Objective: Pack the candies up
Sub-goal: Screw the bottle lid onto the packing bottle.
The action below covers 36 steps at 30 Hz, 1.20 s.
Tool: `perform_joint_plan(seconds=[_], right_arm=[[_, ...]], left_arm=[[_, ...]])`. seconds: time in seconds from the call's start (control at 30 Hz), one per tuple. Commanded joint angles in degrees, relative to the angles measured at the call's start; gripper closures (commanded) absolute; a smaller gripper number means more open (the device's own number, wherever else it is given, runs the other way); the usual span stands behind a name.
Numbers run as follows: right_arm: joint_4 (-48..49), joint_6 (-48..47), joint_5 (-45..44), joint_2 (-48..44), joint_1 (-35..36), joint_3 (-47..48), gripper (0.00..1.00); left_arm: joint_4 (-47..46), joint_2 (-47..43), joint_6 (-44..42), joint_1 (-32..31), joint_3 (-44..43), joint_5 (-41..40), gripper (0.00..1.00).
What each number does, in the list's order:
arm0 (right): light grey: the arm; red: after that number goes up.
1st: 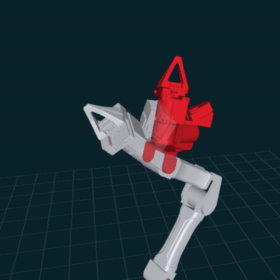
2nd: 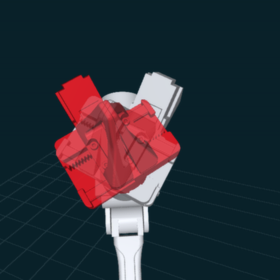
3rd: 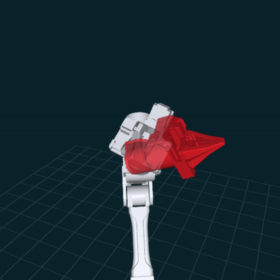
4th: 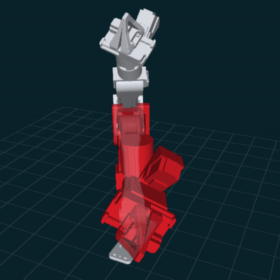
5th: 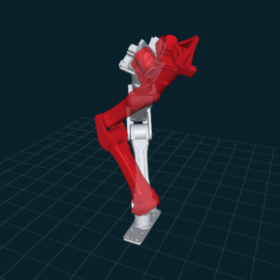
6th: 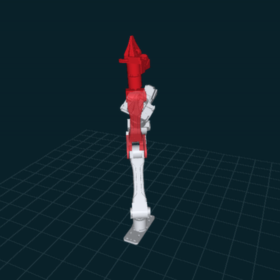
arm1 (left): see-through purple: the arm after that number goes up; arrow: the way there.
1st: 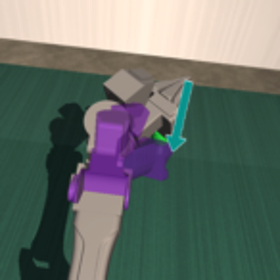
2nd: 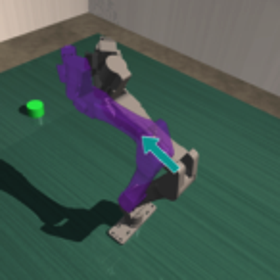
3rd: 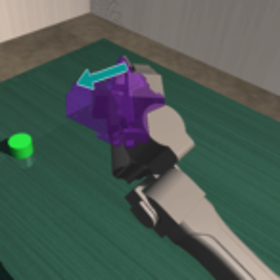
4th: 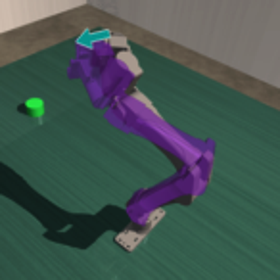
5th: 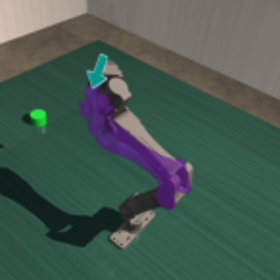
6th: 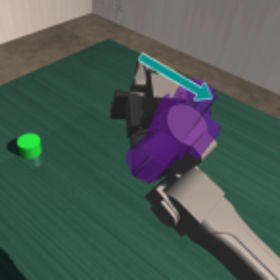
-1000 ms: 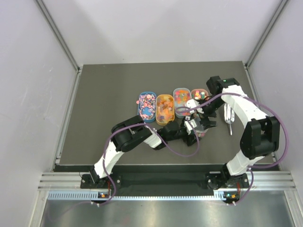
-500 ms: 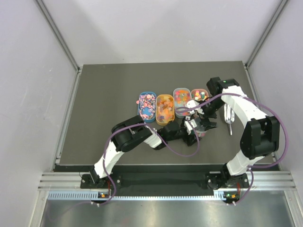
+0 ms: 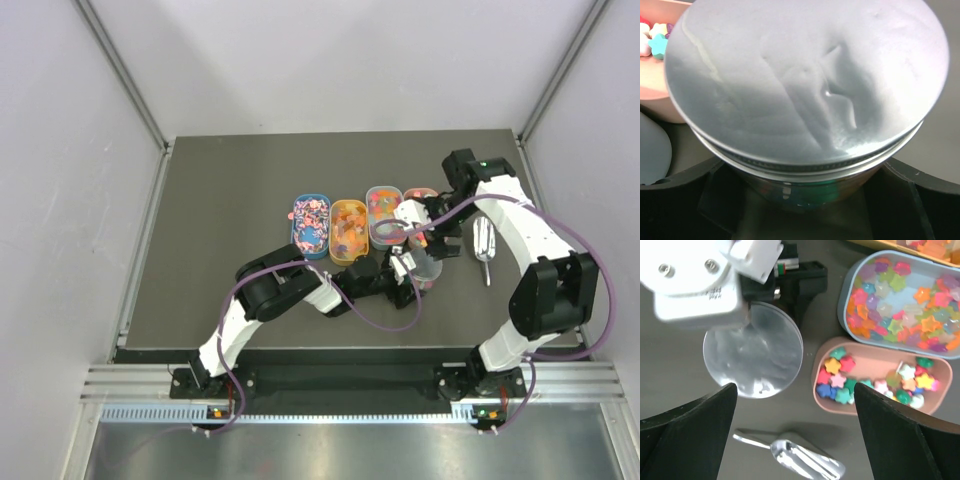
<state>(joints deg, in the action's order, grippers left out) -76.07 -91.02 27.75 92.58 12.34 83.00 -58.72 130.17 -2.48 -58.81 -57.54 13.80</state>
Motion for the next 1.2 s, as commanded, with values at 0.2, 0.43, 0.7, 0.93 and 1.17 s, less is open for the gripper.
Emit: perform_joint_plan(seconds=[0.2,0.43,0.7,0.93,1.17], right_arm=[[-8.65,-11.71,-3.4,-6.36,-0.56,-4.86,0.0],[-8.74,-10.32,-2.09,-2.14,-0.21,-1.18,0.0],[-8.83,-9.61,-1.82,-1.43,2.43,-2.84,0.0],[-8.92,-9.17,-2.96,-3.45,3.66,-4.86,0.0],[-8.83,-9.26,-3.58,-5.56,3.83,-7.77,0.0]], left_arm=[[45.01,12.13,1.43,-1.4,6.56,0.26,1.0],[45.18,12.21,1.43,-1.66,6.39,0.96,1.0],[45.01,11.95,1.43,-1.75,6.47,0.26,1.0],[45.18,12.48,1.6,-1.75,6.21,0.26,1.0],[45.36,12.83,1.6,-1.75,5.95,0.17,1.0]])
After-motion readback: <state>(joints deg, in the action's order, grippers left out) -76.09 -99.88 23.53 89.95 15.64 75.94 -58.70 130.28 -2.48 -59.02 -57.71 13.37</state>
